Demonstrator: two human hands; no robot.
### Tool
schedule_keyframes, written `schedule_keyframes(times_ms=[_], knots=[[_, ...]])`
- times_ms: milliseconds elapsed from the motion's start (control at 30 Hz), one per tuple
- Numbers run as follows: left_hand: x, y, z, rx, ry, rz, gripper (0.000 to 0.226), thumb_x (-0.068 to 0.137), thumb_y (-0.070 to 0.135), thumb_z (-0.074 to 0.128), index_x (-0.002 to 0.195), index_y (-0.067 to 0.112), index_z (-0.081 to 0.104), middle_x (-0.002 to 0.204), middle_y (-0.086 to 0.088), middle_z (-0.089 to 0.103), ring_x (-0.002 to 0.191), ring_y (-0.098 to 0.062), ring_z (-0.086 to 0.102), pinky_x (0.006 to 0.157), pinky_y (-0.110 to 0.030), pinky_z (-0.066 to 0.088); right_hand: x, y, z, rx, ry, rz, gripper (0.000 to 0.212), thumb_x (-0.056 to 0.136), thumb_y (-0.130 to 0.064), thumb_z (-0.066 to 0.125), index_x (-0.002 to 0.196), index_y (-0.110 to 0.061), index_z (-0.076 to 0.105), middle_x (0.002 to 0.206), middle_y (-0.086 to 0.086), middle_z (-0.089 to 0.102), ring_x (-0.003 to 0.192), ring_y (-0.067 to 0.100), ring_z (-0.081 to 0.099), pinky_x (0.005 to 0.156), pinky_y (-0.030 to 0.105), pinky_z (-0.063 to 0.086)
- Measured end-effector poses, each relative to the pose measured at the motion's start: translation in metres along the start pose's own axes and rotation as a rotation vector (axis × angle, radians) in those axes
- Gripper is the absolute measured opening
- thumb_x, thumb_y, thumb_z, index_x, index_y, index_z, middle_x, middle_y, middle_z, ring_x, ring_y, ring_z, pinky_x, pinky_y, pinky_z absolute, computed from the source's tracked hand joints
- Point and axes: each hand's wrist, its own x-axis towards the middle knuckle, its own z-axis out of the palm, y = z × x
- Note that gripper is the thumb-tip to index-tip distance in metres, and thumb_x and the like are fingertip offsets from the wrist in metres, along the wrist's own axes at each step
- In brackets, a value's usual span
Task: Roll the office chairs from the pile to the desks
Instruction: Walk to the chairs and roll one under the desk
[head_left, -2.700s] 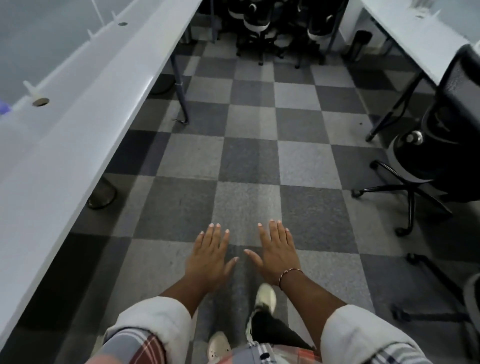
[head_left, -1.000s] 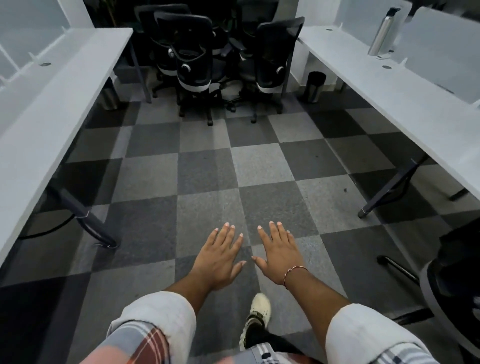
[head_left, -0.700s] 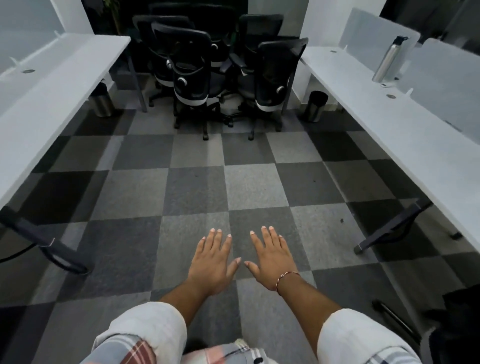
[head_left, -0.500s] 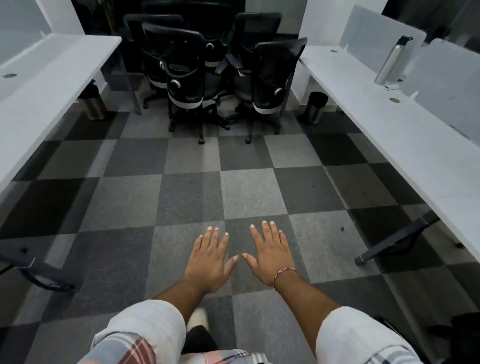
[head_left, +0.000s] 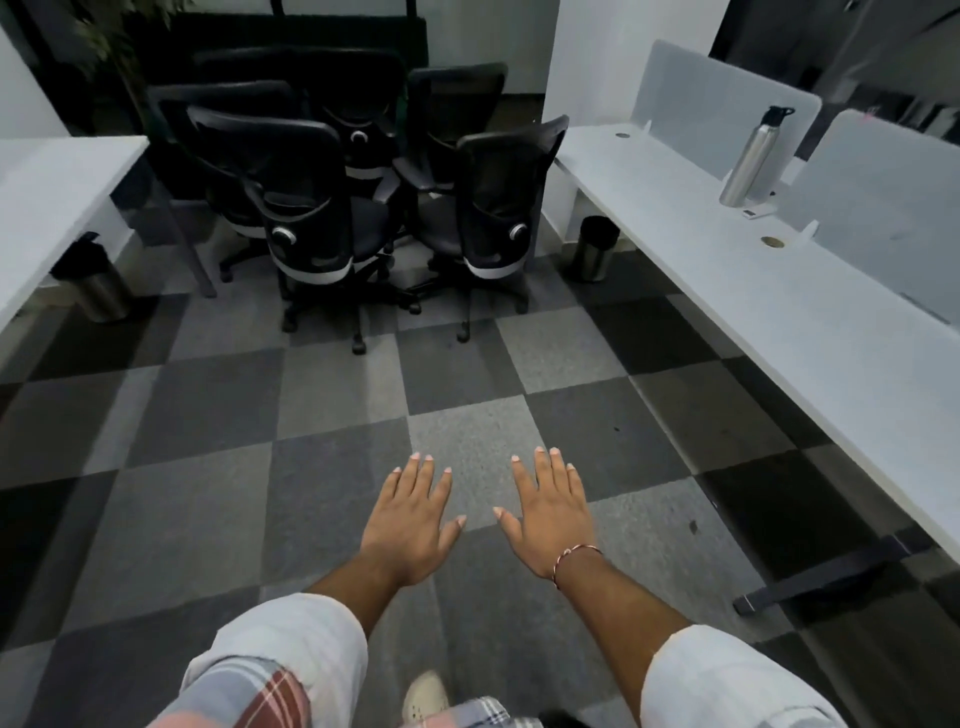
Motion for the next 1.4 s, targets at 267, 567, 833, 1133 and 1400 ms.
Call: schedule_keyframes(times_ms=[267, 567, 833, 1133, 1400], knots=[[0.134, -0.002, -0.016, 0.0, -0.083, 0.091, 0.09, 0.088, 0.066, -0.004, 0.161, 0.016, 0.01, 0.167, -0.016, 0.004, 0.155, -0.031, -0.007, 0.121, -0.042, -0.009, 0.119, 0.05, -0.017, 0.007, 0.003, 0.06, 0.074, 0.1, -0.059, 0.028, 0.158, -0.02, 0.001, 0.164, 0.017, -0.004, 0.151, 0.034, -0.01, 0.121, 0.047, -0.005], [0.318, 0.011, -0.032, 0.036, -0.051, 0.095, 0.085, 0.094, 0.067, -0.003, 0.161, 0.015, 0.004, 0.168, -0.014, -0.002, 0.154, -0.03, -0.011, 0.115, -0.038, -0.019, 0.276, 0.135, -0.041, -0.011, 0.024, -0.034, 0.075, 0.1, -0.059, 0.03, 0.158, -0.022, 0.001, 0.165, 0.016, -0.004, 0.151, 0.032, -0.011, 0.117, 0.043, -0.011], [0.449, 0.037, -0.056, -0.022, -0.013, 0.034, 0.077, 0.1, 0.064, 0.009, 0.161, 0.017, 0.001, 0.168, -0.012, -0.003, 0.154, -0.027, -0.014, 0.12, -0.04, -0.012, 0.406, 0.201, -0.08, -0.013, 0.085, -0.1, 0.078, 0.098, -0.057, 0.04, 0.158, -0.02, 0.007, 0.164, 0.018, 0.003, 0.151, 0.034, -0.004, 0.119, 0.045, -0.004], [0.613, 0.002, -0.074, 0.002, 0.079, 0.073, 0.075, 0.102, 0.062, 0.015, 0.161, 0.016, 0.006, 0.168, -0.014, 0.002, 0.154, -0.028, -0.011, 0.119, -0.039, -0.013, 0.565, 0.231, -0.107, -0.002, 0.103, -0.109, 0.077, 0.099, -0.056, 0.037, 0.158, -0.021, 0.001, 0.164, 0.017, -0.003, 0.151, 0.033, -0.01, 0.119, 0.045, -0.007], [0.761, -0.055, -0.108, 0.016, 0.18, 0.143, 0.076, 0.1, 0.063, 0.017, 0.159, 0.014, 0.023, 0.165, -0.015, 0.02, 0.155, -0.029, 0.007, 0.122, -0.042, 0.0, 0.713, 0.238, -0.154, 0.006, 0.167, -0.089, 0.076, 0.1, -0.055, 0.034, 0.158, -0.022, -0.002, 0.165, 0.015, -0.006, 0.151, 0.031, -0.013, 0.121, 0.043, -0.007]])
